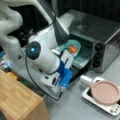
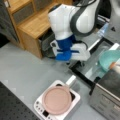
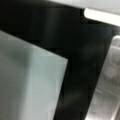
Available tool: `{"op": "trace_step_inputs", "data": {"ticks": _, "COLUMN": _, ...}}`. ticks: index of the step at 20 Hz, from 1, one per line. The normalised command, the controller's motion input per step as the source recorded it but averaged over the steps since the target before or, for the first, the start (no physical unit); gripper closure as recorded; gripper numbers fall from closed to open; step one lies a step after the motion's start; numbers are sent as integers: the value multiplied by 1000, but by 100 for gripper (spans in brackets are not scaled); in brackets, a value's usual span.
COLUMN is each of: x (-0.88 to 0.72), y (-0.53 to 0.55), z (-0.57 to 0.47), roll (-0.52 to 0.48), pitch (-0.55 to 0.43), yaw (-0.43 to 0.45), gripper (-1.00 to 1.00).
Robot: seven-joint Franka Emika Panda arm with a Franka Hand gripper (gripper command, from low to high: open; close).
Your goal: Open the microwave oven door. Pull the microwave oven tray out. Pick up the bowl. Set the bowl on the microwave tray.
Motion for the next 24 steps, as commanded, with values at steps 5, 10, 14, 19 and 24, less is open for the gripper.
{"op": "trace_step_inputs", "data": {"ticks": 5, "x": 71, "y": -48, "z": -135, "roll": 346, "pitch": 59, "yaw": -37, "gripper": -100}}
{"op": "trace_step_inputs", "data": {"ticks": 10, "x": 79, "y": -64, "z": -112, "roll": 323, "pitch": 38, "yaw": -24, "gripper": -100}}
{"op": "trace_step_inputs", "data": {"ticks": 14, "x": 90, "y": -78, "z": -56, "roll": 285, "pitch": 27, "yaw": -33, "gripper": -100}}
{"op": "trace_step_inputs", "data": {"ticks": 19, "x": 84, "y": -6, "z": -6, "roll": 231, "pitch": 25, "yaw": -68, "gripper": -100}}
{"op": "trace_step_inputs", "data": {"ticks": 24, "x": 100, "y": 91, "z": 86, "roll": 192, "pitch": 36, "yaw": -97, "gripper": -100}}
